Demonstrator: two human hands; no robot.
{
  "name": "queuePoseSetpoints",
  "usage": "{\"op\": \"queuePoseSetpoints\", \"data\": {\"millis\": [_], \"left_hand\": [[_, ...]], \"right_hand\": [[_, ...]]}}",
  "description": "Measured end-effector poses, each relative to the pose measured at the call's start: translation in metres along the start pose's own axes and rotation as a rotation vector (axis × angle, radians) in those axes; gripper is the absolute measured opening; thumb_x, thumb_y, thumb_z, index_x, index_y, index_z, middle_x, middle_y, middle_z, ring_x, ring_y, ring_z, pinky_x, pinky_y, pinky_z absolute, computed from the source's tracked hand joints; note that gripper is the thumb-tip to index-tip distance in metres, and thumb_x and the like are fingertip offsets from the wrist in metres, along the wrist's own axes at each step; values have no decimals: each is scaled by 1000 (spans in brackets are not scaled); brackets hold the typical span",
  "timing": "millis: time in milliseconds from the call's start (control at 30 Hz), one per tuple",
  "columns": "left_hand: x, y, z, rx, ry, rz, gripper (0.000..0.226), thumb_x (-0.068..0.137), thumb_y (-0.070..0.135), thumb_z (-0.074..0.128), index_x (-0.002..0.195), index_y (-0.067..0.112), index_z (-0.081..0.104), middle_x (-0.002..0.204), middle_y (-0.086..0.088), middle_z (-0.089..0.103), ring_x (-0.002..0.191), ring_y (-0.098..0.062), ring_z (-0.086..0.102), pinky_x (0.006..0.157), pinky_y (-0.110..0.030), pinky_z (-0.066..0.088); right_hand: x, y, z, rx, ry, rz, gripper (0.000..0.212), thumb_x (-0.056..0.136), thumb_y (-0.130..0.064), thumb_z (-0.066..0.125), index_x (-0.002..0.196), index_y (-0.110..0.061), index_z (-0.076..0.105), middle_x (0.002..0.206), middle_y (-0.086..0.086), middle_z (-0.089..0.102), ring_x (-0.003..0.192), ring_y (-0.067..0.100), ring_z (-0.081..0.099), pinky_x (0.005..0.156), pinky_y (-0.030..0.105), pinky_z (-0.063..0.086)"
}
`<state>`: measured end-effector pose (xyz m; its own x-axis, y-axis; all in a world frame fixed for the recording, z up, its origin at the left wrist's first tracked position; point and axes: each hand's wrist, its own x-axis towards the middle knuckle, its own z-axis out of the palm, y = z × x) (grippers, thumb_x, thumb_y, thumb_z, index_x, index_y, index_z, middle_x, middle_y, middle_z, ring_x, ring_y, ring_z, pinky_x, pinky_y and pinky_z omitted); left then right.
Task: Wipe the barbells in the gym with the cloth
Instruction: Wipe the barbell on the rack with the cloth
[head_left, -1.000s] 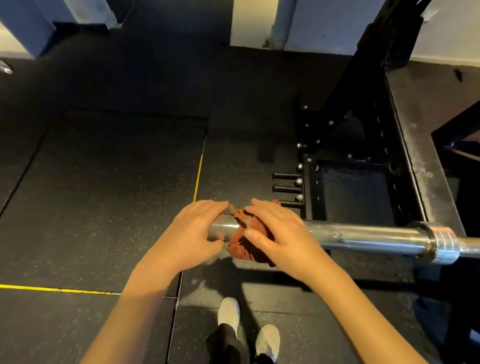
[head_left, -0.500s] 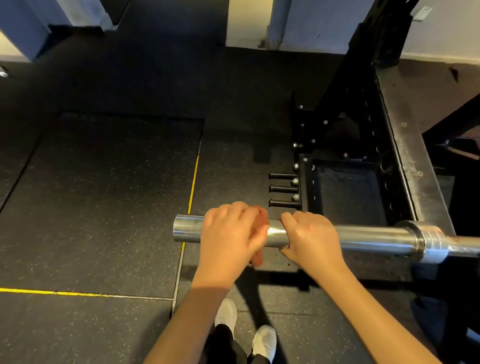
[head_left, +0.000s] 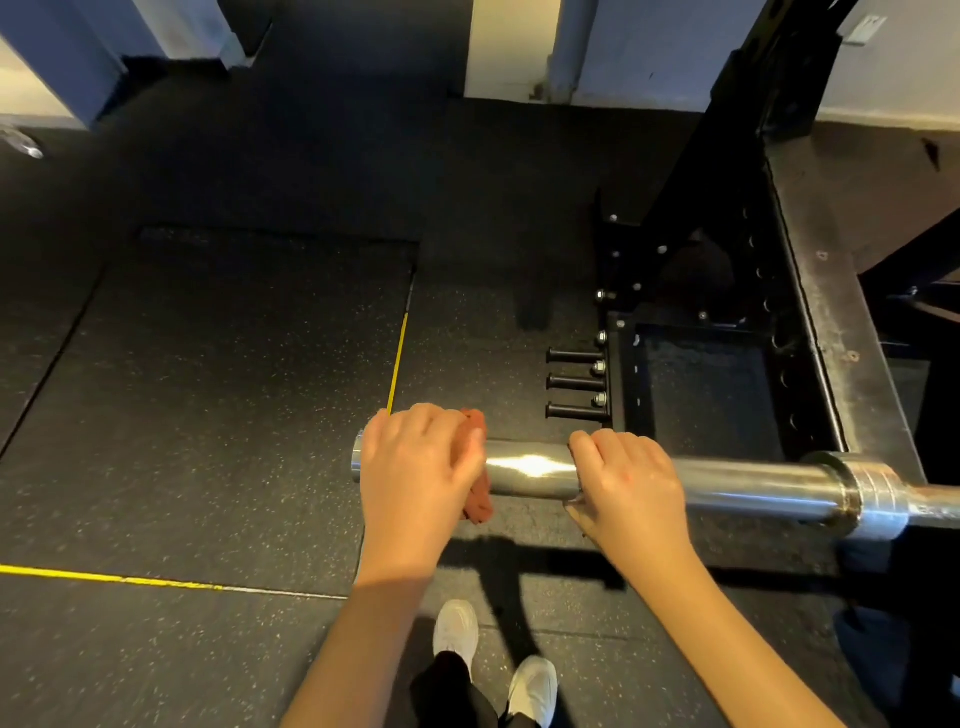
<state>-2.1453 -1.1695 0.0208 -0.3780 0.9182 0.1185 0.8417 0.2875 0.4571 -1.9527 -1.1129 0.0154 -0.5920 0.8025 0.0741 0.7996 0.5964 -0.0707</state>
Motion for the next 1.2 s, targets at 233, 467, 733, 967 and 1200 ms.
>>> {"op": "queuePoseSetpoints", "data": {"millis": [233, 467, 733, 967, 1200], "left_hand": [[-1, 11, 6, 23, -31, 86, 31, 88, 44, 48, 83, 22, 70, 82, 5, 61, 82, -19, 57, 106, -42, 31], [4, -10, -9, 72, 26, -122, 31, 91, 33, 46, 73, 24, 70, 74, 8, 65, 81, -17, 59, 103, -46, 36], [5, 12, 4, 80, 5, 32, 37, 93, 34, 51, 58, 25, 62, 64, 10, 58, 70, -18, 52, 86, -37, 39], [8, 15, 7, 104, 14, -90, 39, 92, 35, 44, 60, 20, 60, 66, 3, 57, 68, -23, 52, 87, -38, 38], [4, -4, 2, 26, -43, 87, 35, 96, 38, 43, 74, 25, 67, 76, 11, 63, 81, -15, 56, 92, -38, 40]], "right_hand": [[43, 15, -40, 72, -641, -3, 55, 81, -53, 66, 124, -25, 48, 108, -5, 61, 94, 15, 58, 72, 27, 44], [10, 15, -3, -39, -64, -87, 46, 55, -34, 91, 83, -12, 62, 66, 4, 58, 55, 20, 54, 49, 30, 46], [-4, 11, 24, -104, 285, -49, 34, 65, -8, 83, 93, -4, 65, 77, 11, 62, 67, 27, 60, 64, 38, 53], [18, 17, -25, 24, -325, -50, 51, 78, -49, 72, 116, -22, 51, 99, -4, 61, 87, 16, 59, 73, 30, 51], [29, 15, -33, 4, -479, -24, 43, 84, -52, 61, 118, -28, 50, 99, -8, 61, 88, 13, 60, 76, 29, 52]]}}
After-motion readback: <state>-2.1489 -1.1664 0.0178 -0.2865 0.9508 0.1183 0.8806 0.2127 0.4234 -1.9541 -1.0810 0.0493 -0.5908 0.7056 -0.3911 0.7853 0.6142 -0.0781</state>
